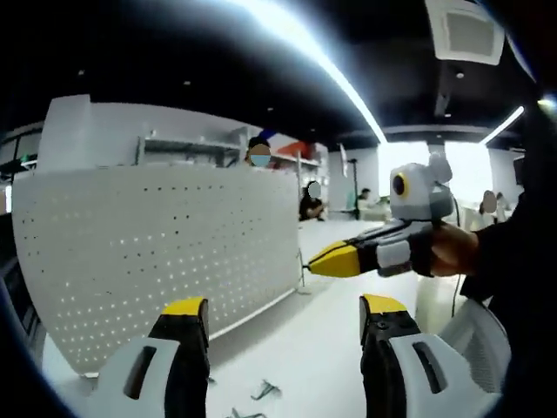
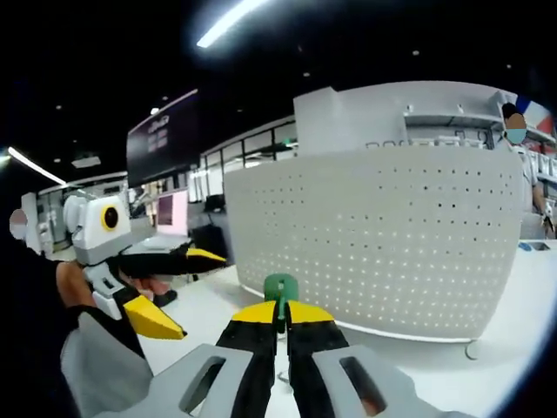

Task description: Insert the hook assembly into the mounting plate slot until the hook locks in place.

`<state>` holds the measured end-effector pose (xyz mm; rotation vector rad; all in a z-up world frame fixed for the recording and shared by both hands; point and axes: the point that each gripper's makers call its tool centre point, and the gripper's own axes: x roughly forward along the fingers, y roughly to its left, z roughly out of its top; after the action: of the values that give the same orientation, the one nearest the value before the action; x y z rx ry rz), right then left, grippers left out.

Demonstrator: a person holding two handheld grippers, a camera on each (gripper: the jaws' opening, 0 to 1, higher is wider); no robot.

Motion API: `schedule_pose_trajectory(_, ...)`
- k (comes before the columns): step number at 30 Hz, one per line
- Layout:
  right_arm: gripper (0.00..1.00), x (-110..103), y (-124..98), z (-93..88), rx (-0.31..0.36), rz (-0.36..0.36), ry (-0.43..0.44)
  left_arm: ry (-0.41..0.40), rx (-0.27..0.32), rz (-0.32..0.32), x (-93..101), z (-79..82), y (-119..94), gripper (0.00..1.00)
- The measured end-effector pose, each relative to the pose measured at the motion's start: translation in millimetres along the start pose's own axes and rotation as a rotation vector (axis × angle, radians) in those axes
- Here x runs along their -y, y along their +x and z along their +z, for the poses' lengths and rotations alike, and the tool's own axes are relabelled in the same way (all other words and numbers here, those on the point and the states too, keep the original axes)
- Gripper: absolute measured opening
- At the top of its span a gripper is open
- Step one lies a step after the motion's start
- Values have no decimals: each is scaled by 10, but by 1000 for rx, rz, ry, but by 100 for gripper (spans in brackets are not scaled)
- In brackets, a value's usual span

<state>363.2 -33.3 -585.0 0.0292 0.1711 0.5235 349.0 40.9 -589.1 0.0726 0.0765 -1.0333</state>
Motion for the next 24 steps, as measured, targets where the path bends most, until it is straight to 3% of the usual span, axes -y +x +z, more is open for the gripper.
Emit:
schedule_pose_trajectory(10, 1, 193, 103, 218, 27, -56, -44, 2, -12, 66, -157, -171, -216, 72)
schedule_pose_trajectory(24, 1, 890, 388, 816, 108, -226, -105, -18, -23, 71, -81, -418, -247, 74)
